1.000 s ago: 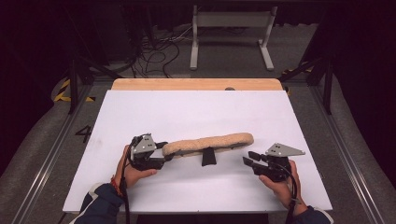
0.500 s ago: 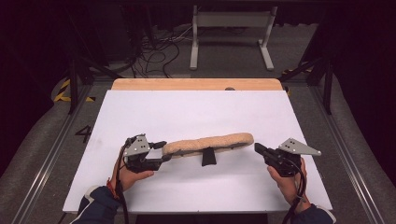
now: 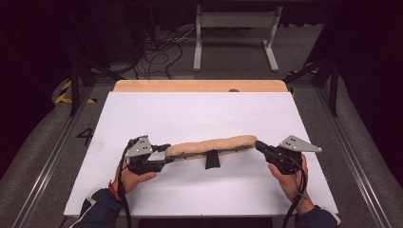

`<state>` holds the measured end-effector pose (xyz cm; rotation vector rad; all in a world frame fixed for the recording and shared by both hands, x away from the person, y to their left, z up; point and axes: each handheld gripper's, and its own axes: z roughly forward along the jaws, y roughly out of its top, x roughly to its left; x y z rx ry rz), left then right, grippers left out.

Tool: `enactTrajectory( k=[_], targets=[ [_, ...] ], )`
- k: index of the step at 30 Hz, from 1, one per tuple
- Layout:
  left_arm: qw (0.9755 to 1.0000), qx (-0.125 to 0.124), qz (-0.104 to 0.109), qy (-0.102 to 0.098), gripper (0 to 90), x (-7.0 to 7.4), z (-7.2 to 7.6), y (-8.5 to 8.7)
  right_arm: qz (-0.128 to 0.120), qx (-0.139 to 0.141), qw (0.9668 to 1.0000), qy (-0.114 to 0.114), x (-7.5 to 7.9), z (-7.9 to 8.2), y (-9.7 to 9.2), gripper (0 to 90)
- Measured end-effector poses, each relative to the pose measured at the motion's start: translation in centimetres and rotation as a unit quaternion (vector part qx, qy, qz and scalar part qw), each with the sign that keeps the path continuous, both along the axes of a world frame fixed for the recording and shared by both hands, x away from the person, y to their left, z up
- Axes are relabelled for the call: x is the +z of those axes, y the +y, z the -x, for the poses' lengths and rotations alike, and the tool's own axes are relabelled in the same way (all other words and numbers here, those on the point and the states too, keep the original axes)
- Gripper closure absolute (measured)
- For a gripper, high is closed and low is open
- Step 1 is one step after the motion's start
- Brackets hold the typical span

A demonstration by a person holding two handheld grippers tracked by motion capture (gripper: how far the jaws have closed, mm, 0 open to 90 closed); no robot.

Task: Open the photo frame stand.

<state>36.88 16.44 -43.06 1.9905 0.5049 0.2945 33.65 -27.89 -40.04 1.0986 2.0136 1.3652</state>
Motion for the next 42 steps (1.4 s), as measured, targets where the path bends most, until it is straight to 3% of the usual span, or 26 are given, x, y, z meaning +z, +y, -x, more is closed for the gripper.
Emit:
enactTrajectory(
  k=[9, 17, 19, 28, 31, 42],
  targets=[
    [1.0000, 0.002, -0.003, -0.001, 55.4, 0.0, 0.1, -0.1, -0.021, -0.030, 0.9993, 0.005, 0.3, -0.3, -0.9, 89.4],
    [1.0000, -0.003, -0.002, 0.004, 56.3, 0.0, 0.2, 0.0, -0.003, -0.022, 0.9997, 0.011, 0.1, -1.0, -0.1, 88.9],
    [1.0000, -0.004, -0.002, 0.003, 56.8, 0.0, 0.3, 0.0, 0.014, -0.018, 0.9997, 0.012, 0.2, -1.3, 0.0, 88.2],
    [0.9999, 0.001, -0.011, -0.003, 57.7, 0.1, 1.0, -0.1, 0.011, -0.011, 0.9996, 0.022, 0.1, -1.7, 0.5, 89.3],
    [0.9999, 0.001, -0.010, -0.002, 58.0, 0.0, 1.0, -0.1, 0.020, -0.003, 0.9996, 0.021, 0.0, -1.8, 1.0, 85.7],
    [0.9999, -0.002, -0.010, -0.004, 58.3, 0.0, 1.0, -0.1, 0.005, -0.037, 0.9993, 0.004, 0.5, -2.6, 0.5, 87.4]
  ],
)
